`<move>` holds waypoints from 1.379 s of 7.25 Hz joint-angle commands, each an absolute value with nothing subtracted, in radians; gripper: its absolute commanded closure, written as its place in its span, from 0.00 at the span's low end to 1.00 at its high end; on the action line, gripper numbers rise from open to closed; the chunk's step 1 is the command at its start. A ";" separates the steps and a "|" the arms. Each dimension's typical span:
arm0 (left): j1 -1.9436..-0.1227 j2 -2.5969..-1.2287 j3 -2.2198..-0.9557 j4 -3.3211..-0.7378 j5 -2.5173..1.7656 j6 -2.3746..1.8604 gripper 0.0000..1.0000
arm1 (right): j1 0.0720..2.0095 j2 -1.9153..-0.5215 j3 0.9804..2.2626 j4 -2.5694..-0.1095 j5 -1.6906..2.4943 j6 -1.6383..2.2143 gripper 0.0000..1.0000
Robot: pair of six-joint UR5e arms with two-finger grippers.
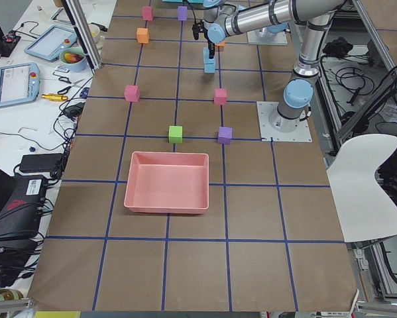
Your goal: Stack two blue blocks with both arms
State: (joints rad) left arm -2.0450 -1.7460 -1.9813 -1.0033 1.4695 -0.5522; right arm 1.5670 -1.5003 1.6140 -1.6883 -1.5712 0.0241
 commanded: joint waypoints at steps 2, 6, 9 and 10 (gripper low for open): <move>-2.068 -1.767 -1.983 -0.999 1.468 -0.593 0.03 | 1.566 -1.522 1.605 -1.643 -1.516 0.021 0.00; -2.057 -1.735 -1.935 -0.930 1.471 -0.580 0.00 | 1.565 -1.525 1.609 -1.626 -1.532 0.031 0.00; -1.819 -1.652 -1.780 -1.077 1.482 -0.221 0.00 | 1.565 -1.551 1.614 -1.582 -1.522 0.031 0.00; -1.730 -1.623 -1.738 -1.148 1.468 -0.165 0.00 | 1.563 -1.549 1.612 -1.572 -1.532 0.025 0.00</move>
